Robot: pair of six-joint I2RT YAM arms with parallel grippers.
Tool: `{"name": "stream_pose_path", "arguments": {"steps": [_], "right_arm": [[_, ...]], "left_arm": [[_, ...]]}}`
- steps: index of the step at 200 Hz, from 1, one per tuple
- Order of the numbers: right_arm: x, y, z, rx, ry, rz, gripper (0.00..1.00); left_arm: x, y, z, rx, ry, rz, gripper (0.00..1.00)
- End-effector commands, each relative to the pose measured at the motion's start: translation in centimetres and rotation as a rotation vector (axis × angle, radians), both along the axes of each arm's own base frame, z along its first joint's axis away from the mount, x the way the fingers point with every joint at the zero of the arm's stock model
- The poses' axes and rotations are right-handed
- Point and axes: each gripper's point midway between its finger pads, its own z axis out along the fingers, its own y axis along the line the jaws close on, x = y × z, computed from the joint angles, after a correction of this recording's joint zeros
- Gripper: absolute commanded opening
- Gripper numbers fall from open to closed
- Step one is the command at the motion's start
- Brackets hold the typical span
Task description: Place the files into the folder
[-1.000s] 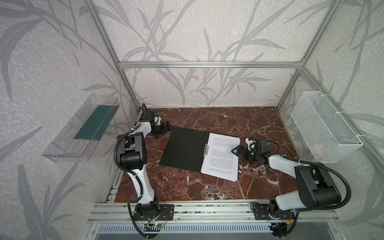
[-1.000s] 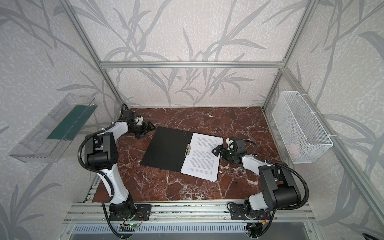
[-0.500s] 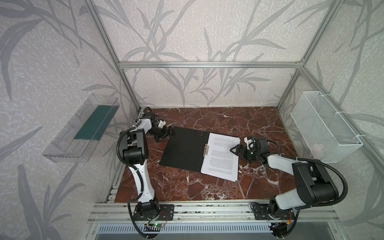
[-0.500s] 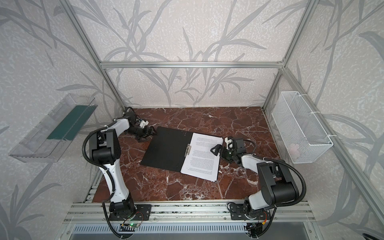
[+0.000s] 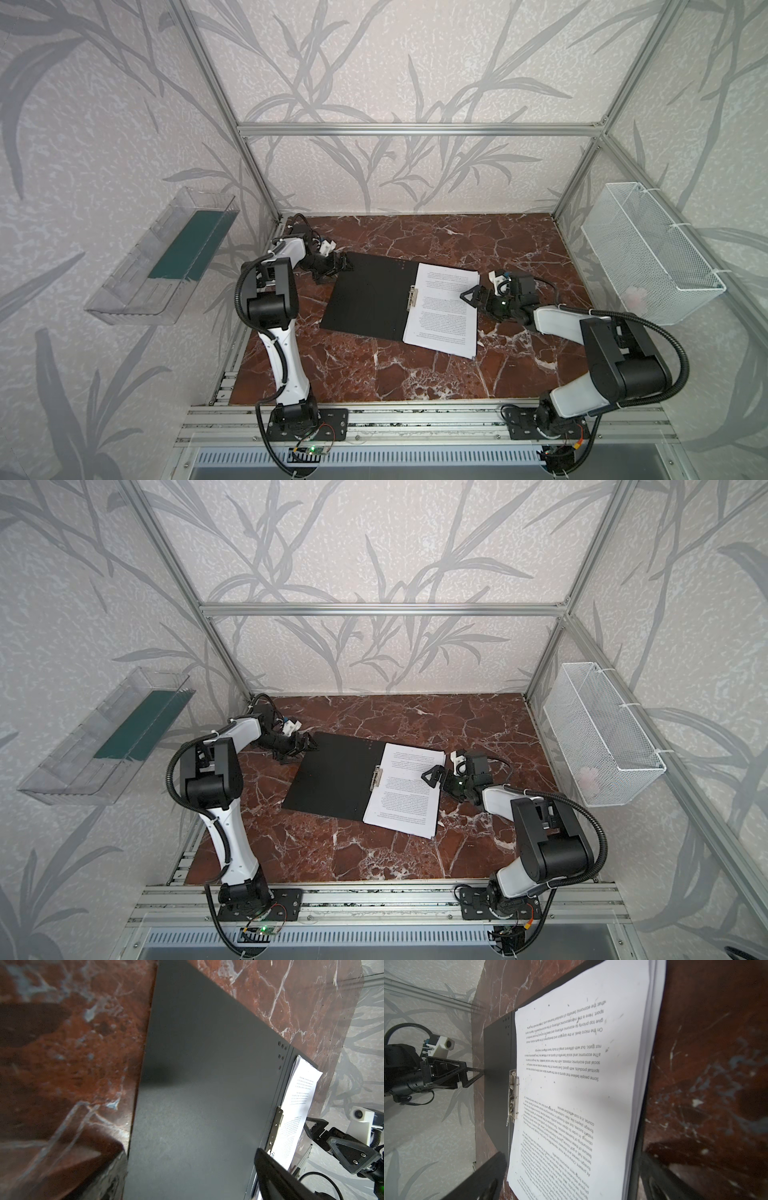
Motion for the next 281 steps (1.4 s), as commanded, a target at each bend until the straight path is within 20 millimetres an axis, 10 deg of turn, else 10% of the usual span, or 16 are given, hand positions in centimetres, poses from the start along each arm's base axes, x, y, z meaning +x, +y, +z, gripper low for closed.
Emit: {"name": "stream_pose_path", "arguments": {"steps": [1, 109, 179, 220, 248, 281], "right_arm": [[-3.8, 0.4, -4.0, -0.032, 0.196, 0.032, 0.99], [-3.7, 0.5, -3.6, -0.045, 0.178, 0.043, 0.99], [-3.5, 0.8, -3.1, -0.045, 0.154, 0.052, 0.99], [-3.3, 0.6, -2.8, -0.051, 0.143, 0.044, 0.99], [-3.4, 0.4, -2.8, -0.058, 0.147, 0.044, 0.99], [-3.6, 0.3, -3.1, -0.062, 0.161, 0.047, 0.99]], "left_arm": [[-2.0, -5.1, 4.2, -0.218, 0.003, -0.051, 0.94], [-5.8, -9.6, 15.1, -0.227, -0.222, -0.073, 0.95], [-11.4, -18.8, 22.7, -0.173, -0.412, -0.241, 0.99], [-14.8, -25.3, 23.4, -0.165, -0.491, -0.341, 0.99], [-12.5, -21.6, 22.4, -0.038, -0.501, -0.228, 0.99], [-8.0, -13.5, 16.6, 0.038, -0.339, -0.046, 0.99]]}}
